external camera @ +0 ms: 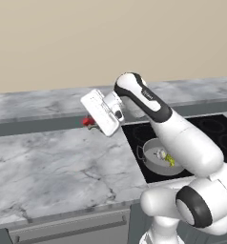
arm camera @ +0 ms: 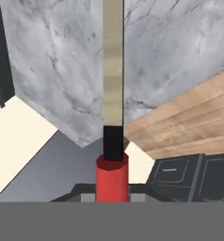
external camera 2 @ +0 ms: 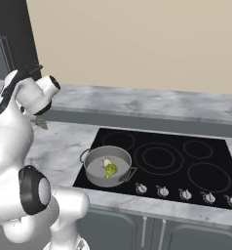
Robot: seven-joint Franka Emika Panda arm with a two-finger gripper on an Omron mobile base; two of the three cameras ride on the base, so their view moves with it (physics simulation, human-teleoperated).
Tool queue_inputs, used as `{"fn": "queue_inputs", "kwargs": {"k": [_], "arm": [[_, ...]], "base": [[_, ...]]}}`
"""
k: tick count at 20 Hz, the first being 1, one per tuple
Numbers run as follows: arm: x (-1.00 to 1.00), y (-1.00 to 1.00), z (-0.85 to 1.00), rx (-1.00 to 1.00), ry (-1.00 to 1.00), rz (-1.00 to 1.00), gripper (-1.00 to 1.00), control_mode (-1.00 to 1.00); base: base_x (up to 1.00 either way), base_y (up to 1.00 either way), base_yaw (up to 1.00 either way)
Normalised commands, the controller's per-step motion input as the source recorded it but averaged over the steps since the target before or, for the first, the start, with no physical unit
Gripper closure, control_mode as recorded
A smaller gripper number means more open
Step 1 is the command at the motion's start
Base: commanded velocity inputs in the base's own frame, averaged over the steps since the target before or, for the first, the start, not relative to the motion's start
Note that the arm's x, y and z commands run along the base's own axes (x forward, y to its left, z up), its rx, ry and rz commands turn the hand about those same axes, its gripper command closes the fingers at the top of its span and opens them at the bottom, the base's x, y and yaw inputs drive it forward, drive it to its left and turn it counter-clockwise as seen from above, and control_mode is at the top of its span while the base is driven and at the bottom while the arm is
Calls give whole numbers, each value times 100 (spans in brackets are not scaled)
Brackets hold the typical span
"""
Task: Put the garlic and broccoli in the pot. Retrieve the spatula and lightly stir the vegetables in the pot.
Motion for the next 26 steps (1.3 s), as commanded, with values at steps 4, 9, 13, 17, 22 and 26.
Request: {"fn": "queue_inputs", "kwargs": {"k": [4, 9, 13, 17, 22, 26], "arm": [[-23, -25, 1, 4, 2, -12, 100, -100], [-8, -36, 18, 14, 17, -22, 100, -100], [0, -44, 16, 18, 20, -24, 100, -100], [0, -52, 14, 15, 22, -23, 100, -100], [1, -67, 17, 26, 27, -21, 100, -100], [0, -69, 14, 23, 23, -18, 100, -100]], "base": [[0, 0, 0], [0, 0, 0], [0, 0, 0], [0, 0, 0], [0, 0, 0], [0, 0, 0]]}}
